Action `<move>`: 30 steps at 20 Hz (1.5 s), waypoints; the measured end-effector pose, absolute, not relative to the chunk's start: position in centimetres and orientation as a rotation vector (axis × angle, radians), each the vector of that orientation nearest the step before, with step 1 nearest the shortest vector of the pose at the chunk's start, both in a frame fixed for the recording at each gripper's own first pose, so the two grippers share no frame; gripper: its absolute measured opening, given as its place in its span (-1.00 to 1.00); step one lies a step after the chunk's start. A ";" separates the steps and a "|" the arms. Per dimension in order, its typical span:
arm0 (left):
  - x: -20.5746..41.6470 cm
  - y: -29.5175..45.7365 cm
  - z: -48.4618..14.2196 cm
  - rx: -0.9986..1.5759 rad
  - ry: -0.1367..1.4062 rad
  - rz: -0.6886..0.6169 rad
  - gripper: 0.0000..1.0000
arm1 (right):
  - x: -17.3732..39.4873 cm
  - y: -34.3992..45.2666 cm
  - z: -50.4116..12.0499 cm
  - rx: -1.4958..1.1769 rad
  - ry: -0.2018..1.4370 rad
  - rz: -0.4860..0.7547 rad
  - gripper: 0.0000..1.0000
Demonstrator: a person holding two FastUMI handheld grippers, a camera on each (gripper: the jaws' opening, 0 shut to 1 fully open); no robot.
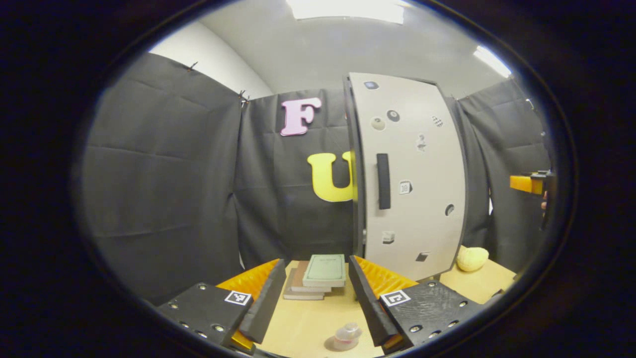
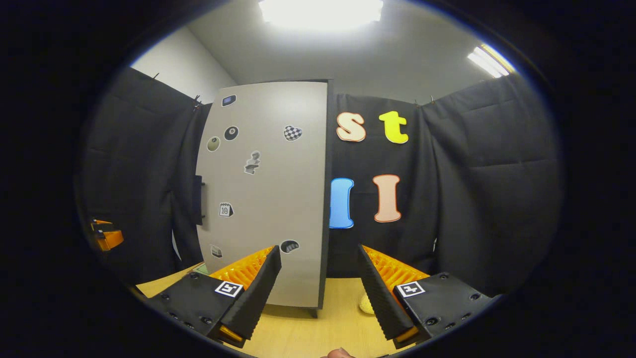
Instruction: Open the cabinet door with the right hand, grasp the bottle in the cabinet with the left hand and place it on the coaster, then close the cabinet door with the right hand.
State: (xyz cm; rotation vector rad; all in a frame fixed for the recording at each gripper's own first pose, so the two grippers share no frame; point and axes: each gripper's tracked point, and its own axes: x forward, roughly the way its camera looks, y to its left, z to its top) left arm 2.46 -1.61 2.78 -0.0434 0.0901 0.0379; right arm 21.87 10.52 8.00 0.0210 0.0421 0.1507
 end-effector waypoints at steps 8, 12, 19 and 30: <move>1.2 -6.5 4.5 -0.037 0.054 0.025 0.53 | 17.5 1.0 2.5 0.043 0.104 0.078 0.92; 0.4 -6.2 4.3 -0.050 0.047 0.012 0.52 | 15.5 -0.6 1.9 0.056 0.085 0.042 0.84; 0.2 -3.9 3.6 -0.054 0.051 0.034 0.52 | 13.9 1.0 2.9 0.035 0.042 0.057 0.91; 0.6 -1.2 3.8 -0.048 0.033 0.056 0.58 | 14.2 3.8 3.4 0.019 0.032 0.067 0.86</move>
